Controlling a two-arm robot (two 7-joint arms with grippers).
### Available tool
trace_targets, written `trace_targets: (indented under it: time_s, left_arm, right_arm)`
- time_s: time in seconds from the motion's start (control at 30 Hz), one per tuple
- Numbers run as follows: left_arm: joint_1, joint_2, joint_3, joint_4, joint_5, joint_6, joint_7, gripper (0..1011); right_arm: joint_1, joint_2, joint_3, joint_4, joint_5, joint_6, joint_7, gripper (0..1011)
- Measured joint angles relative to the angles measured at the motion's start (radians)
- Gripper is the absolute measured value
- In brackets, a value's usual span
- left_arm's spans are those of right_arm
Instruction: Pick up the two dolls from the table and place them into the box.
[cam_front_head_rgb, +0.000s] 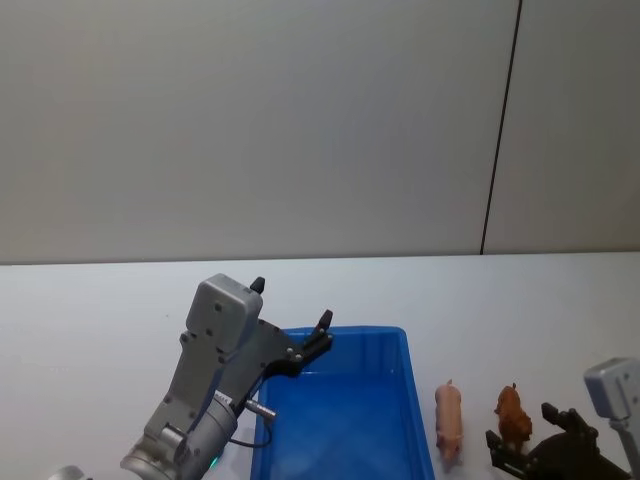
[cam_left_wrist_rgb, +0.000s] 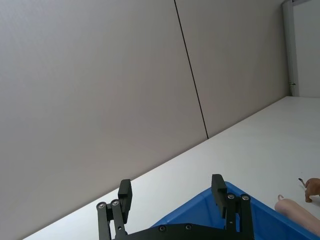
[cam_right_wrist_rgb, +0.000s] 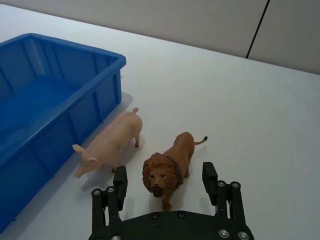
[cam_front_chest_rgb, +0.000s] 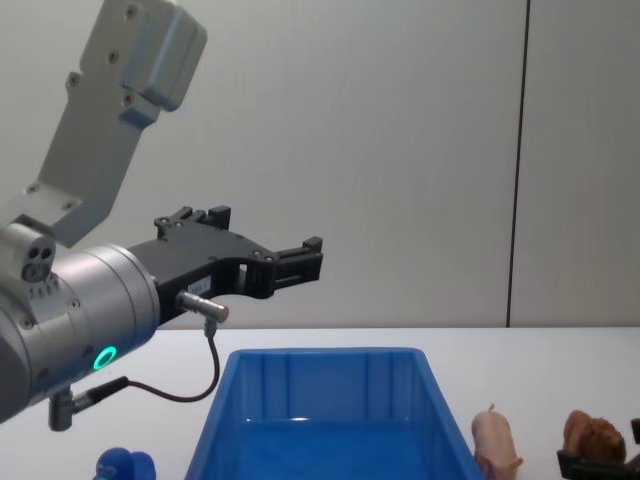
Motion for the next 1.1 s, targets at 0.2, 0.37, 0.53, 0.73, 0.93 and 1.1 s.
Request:
trace_targets:
  time_s: [0.2,0.37,0.53,0.73,0.93,1.1]
  left_arm:
    - [0.000,0.000,0.000,0.000,0.000,0.000,0.000,1002]
    - [0.000,0.000,0.000,0.000,0.000,0.000,0.000,1002]
    - [0.000,0.000,0.000,0.000,0.000,0.000,0.000,1002]
    - [0.000,0.000,0.000,0.000,0.000,0.000,0.000,1002]
    - [0.000,0.000,0.000,0.000,0.000,0.000,0.000,1002]
    - [0.000,0.000,0.000,0.000,0.000,0.000,0.000,1002]
  right_arm:
    - [0.012,-0.008,-0.003,0.023,-0.006,0.006,-0.002,814]
    - [0.017,-0.013,-0.004,0.034,-0.008,0.006,-0.003,645]
    - [0.020,-0.016,-0.005,0.039,-0.013,-0.005,-0.007,506]
    - [0.020,-0.019,-0.006,0.036,-0.027,-0.038,-0.018,426]
    - [0.023,-0.021,-0.007,0.019,-0.049,-0.079,-0.031,426]
    - [0.029,-0.023,-0.007,-0.003,-0.066,-0.110,-0.033,426]
